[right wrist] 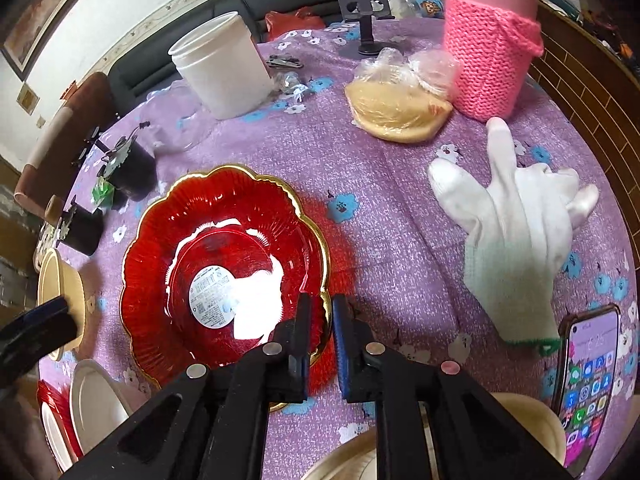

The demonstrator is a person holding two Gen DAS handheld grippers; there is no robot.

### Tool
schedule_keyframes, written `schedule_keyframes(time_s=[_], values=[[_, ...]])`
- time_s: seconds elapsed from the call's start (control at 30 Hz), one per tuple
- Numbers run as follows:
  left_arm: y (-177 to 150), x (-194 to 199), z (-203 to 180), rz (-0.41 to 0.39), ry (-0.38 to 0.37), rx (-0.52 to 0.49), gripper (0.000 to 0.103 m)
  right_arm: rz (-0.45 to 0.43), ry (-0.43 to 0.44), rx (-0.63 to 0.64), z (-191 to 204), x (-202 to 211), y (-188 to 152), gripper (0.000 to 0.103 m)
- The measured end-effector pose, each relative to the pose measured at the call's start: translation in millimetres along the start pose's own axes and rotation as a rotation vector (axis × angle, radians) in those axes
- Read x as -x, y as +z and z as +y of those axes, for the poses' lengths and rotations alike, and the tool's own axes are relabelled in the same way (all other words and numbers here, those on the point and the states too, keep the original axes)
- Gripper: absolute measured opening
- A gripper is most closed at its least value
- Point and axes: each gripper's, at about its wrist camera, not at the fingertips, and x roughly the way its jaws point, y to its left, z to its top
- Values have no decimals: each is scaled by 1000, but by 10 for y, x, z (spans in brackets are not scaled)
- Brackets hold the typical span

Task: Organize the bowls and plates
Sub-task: 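Carry the small red plate over and lower it onto the red plate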

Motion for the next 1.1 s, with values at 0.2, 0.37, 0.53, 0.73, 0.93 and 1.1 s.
schedule_keyframes(time_s=[0.2, 0.37, 0.53, 0.73, 0.93, 1.1], values=[[124, -258, -126, 56, 0, -33, 69, 16, 24, -5, -36, -18, 21, 13], [128, -434, -301, 105, -20, -87, 34, 4, 42, 9, -18, -8, 19, 11], [152, -354, -322, 65, 3, -80, 34, -46, 58, 6, 15, 107, 15, 10], [238, 166, -281, -53, -6, -71, 34, -173, 102, 8, 206, 522, 62, 10], [-25, 814, -171, -161, 43, -76, 34, -218, 158, 52, 542, 880, -83, 10], [-528, 1361, 158, -222, 65, -23, 34, -202, 242, 113, 949, 1124, -359, 10]])
